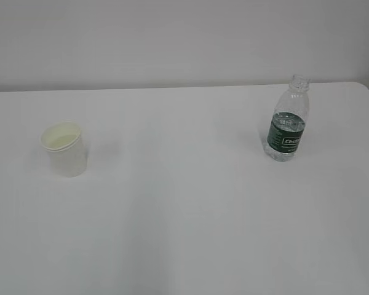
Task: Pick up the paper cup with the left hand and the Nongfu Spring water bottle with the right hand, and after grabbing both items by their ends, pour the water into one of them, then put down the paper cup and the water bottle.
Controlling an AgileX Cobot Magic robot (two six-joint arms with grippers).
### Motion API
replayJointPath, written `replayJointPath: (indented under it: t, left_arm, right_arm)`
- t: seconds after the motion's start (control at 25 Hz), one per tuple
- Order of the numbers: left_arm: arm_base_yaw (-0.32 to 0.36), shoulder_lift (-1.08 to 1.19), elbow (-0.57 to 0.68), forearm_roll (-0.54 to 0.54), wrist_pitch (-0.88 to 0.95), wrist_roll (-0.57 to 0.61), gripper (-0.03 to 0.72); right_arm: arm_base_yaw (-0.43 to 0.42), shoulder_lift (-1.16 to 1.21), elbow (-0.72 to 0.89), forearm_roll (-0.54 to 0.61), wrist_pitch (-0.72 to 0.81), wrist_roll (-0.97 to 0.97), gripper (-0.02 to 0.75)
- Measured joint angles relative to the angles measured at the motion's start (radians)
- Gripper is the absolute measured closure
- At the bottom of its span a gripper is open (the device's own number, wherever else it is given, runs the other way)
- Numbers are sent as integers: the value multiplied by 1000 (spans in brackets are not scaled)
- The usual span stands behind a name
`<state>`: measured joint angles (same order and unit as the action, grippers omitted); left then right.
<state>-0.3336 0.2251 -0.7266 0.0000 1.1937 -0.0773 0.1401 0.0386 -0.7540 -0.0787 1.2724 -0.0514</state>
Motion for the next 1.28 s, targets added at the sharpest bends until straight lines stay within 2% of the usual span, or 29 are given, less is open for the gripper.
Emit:
replayJointPath:
  t: [0.44,0.96,1.28]
  left_arm:
    - [0,-216,111,-13,65,0,232]
    - [-2,-221,150,23,41,0,237]
    - [-2,-221,172,57,-40,0,237]
  right_arm:
    - [0,-59,9,0,4,0,201]
    - [0,-59,194,2,6,0,218]
    - [0,-59,236,-1,-81,0,218]
